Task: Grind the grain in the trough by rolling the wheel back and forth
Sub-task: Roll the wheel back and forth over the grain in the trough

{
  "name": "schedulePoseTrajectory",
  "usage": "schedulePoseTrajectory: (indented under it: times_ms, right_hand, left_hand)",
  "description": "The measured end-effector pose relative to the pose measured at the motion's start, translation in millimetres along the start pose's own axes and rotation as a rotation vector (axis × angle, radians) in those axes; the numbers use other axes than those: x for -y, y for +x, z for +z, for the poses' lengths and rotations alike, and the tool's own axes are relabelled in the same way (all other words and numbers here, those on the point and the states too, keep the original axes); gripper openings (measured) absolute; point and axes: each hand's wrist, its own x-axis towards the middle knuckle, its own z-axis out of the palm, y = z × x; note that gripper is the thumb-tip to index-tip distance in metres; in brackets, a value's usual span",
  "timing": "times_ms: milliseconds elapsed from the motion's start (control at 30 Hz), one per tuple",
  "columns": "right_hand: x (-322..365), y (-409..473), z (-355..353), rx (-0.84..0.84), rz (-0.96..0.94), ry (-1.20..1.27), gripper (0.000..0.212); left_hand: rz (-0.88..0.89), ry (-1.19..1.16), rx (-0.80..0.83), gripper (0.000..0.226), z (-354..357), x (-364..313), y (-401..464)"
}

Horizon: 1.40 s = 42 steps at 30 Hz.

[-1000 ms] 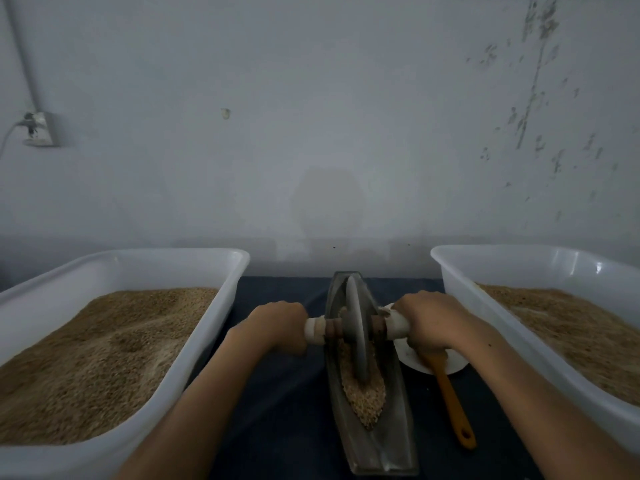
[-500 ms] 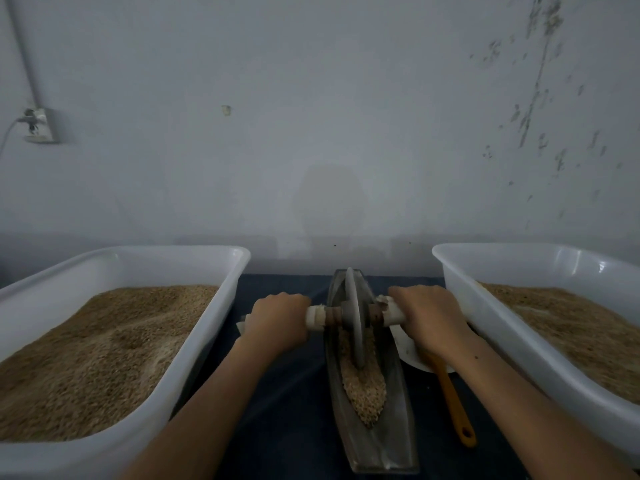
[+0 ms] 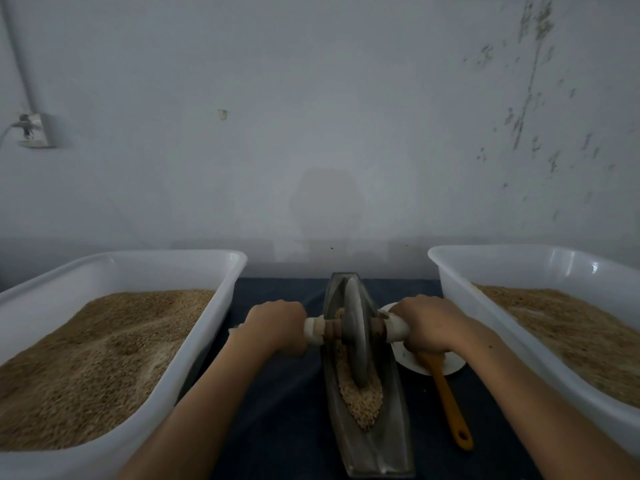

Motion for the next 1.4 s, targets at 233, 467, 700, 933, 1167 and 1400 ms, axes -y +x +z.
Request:
schedulePoseTrajectory:
  times_ms: [233,467,700,933,1167,1400]
  right_hand:
    - [3,3,18,-0.366,-0.001,0.017,0.013]
    - [0,4,5,-0.09,-0.003,-0.005,0.026]
    - [-5,5,3,0.054,0.005,0.026,0.034]
    - [0,6,17,-0.327,0.009,0.021,0.012]
    - [1,3,11,-0.234,0.003,-0.028,0.015]
    - [0,-3,-6,0.115,0.006,0.001,0.038]
  left_hand:
    - [0.001,0.079,-0.319,0.013,8,-5,-2]
    - [-0.012,0.074,-0.097,0.024,3,-4,-1]
    - [-0.002,0.038,0.021,0.03,0,-1,1]
    - [-0.018,0.073,-0.343,0.009,7,-7,-3]
    - [-0.023,0.091,-0.235,0.018,7,-5,-2]
    - [0.0,-0.003,0.12,0.034,0,2,0]
